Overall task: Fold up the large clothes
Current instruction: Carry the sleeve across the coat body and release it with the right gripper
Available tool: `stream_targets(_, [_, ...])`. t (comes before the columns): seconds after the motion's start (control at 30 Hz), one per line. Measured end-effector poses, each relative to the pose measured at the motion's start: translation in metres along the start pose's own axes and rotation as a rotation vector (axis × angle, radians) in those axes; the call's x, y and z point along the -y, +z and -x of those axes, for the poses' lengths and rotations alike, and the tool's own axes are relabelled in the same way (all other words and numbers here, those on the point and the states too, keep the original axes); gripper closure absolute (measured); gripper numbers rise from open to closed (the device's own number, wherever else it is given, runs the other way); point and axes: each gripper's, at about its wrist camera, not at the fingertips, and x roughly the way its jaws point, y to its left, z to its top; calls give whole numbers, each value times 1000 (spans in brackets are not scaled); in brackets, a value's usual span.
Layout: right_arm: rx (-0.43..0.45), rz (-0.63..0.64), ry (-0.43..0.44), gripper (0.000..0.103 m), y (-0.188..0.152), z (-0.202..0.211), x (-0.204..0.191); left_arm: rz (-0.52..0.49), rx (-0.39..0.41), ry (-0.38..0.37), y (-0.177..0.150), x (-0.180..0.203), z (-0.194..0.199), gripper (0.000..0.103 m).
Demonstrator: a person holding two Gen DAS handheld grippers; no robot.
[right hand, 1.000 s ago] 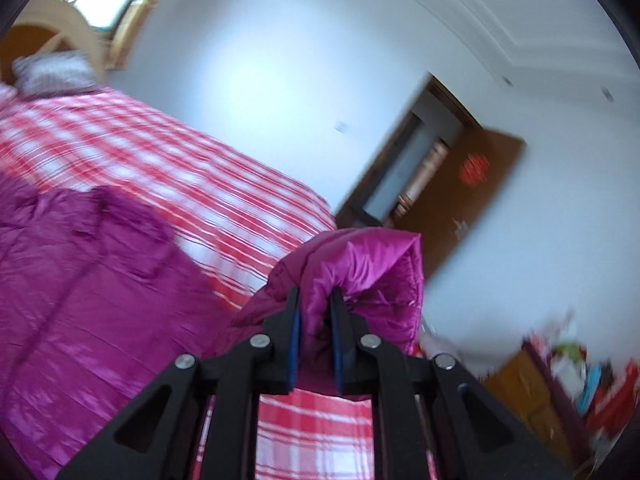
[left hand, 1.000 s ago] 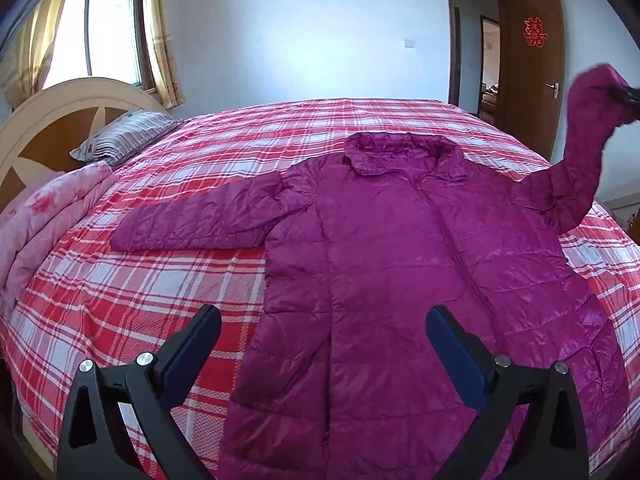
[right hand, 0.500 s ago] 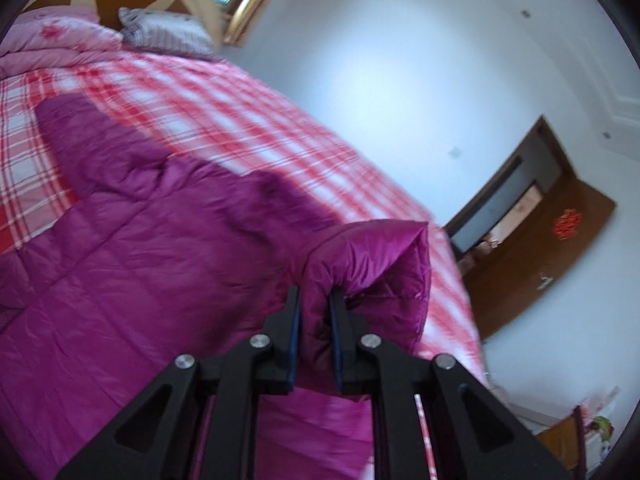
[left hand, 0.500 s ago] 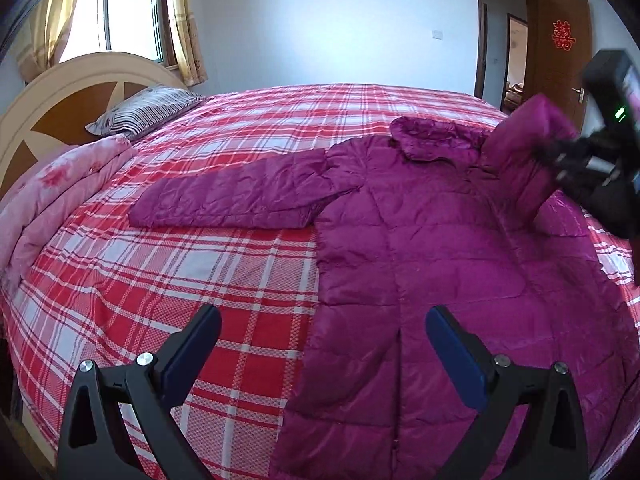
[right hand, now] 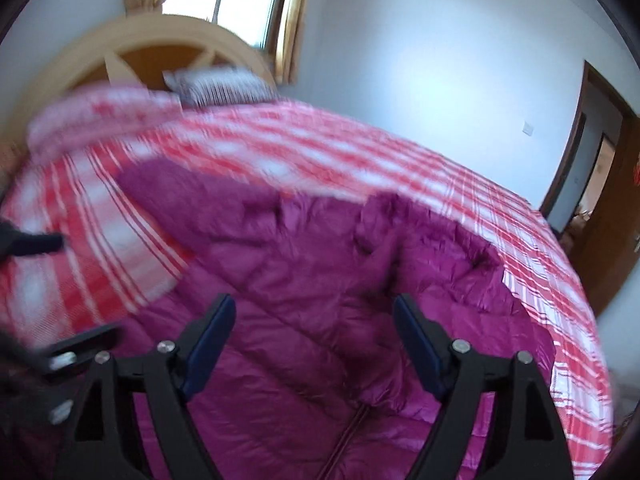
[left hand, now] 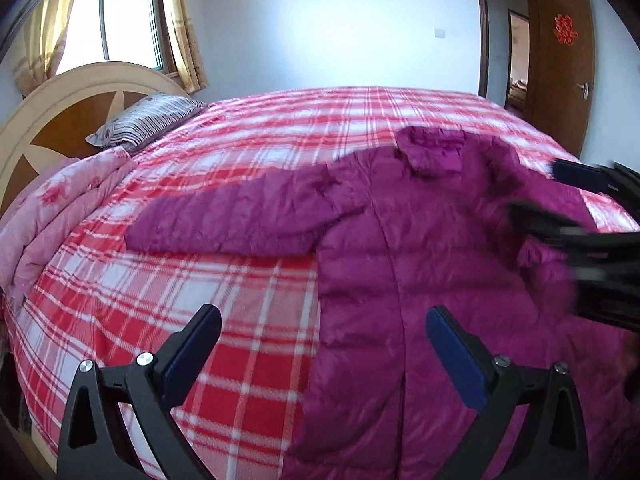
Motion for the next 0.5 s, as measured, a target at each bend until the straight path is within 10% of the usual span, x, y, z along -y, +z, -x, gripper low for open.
stream_targets(0.2, [101, -231, 61, 18, 1, 52, 65, -8, 43, -30, 33, 29, -2, 1])
stream_targets(0.5, [-21, -363, -253, 22, -34, -3, 162, -128, 105, -85, 68, 119, -48, 1])
